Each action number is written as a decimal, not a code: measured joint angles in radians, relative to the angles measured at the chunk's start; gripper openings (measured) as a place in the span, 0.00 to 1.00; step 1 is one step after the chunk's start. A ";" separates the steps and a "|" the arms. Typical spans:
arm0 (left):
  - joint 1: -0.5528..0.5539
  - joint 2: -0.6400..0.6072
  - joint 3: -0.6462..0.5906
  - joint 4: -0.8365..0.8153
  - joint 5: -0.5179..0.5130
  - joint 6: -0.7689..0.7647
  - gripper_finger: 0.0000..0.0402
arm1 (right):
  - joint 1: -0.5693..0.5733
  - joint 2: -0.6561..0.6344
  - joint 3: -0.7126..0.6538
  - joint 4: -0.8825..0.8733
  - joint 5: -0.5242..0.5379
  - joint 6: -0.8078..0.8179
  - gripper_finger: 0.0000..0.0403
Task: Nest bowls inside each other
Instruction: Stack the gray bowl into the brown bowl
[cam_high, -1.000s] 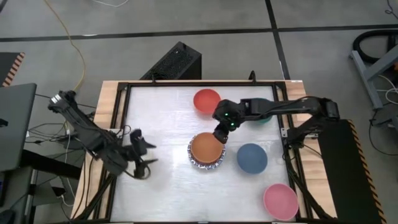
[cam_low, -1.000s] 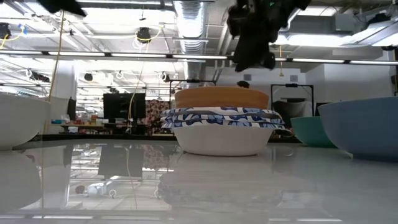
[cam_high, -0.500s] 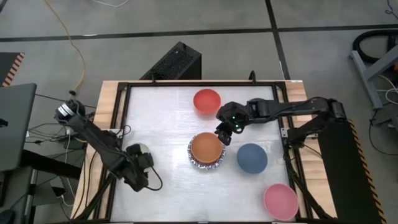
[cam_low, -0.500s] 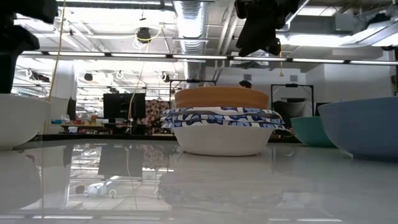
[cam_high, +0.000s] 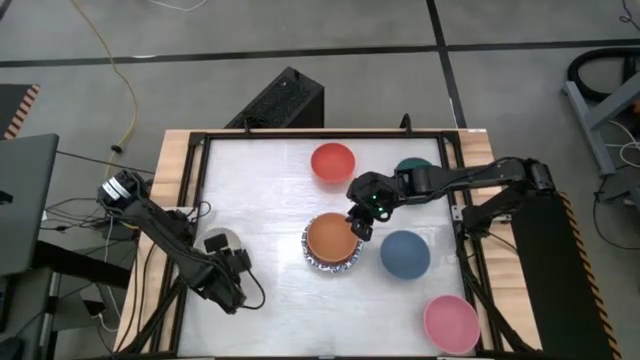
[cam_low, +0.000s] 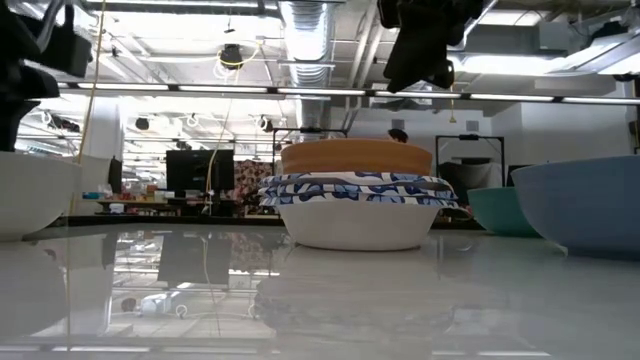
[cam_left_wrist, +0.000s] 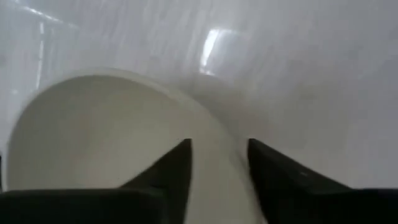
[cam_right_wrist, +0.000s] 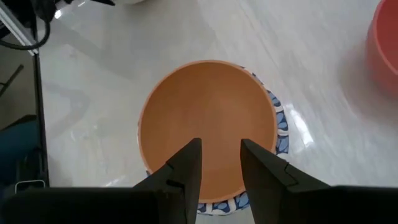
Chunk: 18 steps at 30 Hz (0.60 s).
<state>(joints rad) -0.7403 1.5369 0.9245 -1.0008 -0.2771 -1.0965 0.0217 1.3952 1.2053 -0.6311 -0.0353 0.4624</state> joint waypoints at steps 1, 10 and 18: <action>0.000 0.010 0.000 -0.002 0.003 0.004 0.28 | 0.004 0.000 0.000 -0.002 0.013 0.000 0.33; 0.023 0.088 0.003 -0.004 -0.068 0.102 0.01 | 0.043 0.000 0.000 -0.005 0.169 0.061 0.33; 0.090 0.089 0.046 -0.003 -0.316 0.265 0.00 | 0.044 0.000 0.000 -0.004 0.334 0.114 0.33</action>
<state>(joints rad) -0.6501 1.6264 0.9707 -1.0039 -0.5933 -0.8312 0.0654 1.3952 1.2054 -0.6353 0.2987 0.5760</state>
